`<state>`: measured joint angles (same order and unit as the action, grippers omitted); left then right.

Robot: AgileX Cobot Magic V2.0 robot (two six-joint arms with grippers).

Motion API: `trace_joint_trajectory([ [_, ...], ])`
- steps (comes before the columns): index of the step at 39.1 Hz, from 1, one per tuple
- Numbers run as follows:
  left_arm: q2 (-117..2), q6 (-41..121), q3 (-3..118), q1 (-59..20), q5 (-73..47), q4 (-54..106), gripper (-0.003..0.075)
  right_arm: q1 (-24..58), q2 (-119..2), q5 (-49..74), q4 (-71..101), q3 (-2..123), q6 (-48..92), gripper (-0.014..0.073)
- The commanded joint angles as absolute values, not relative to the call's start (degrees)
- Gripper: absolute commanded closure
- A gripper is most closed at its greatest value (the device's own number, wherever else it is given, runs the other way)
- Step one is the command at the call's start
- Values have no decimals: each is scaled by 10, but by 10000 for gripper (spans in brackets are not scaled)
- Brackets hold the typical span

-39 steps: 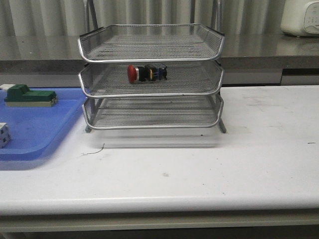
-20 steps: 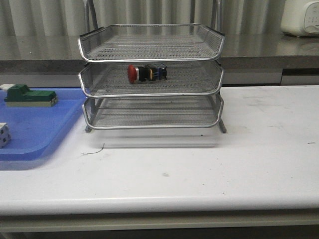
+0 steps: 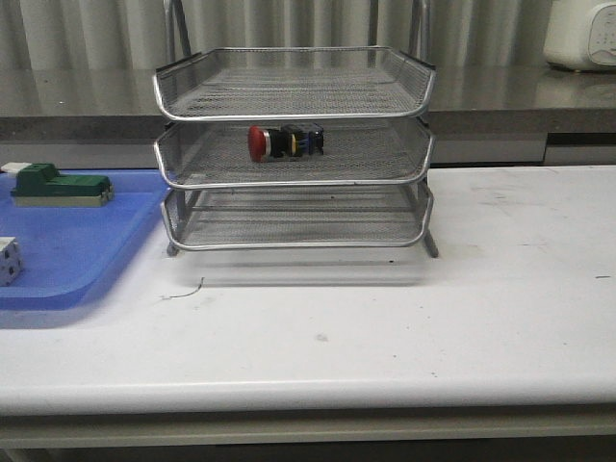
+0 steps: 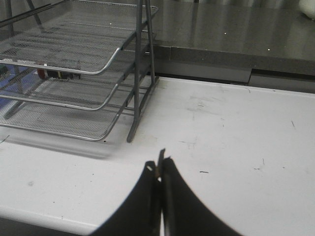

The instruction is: Place button on rack with both arms

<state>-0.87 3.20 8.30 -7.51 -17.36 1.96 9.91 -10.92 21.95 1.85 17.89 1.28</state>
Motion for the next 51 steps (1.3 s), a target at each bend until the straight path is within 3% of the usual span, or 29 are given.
trace_joint_trajectory([
  [1, 19, 11, 60, -44, -121, 19, 739, 96, -114, 172, 18, 194, 15, 703],
  [10, 17, 0, -10, -12, -57, 23, 739, 96, -114, 172, 18, 194, 15, 703],
  [51, 16, -4, -9, -12, -62, 24, 739, 96, -114, 172, 18, 194, 15, 703],
])
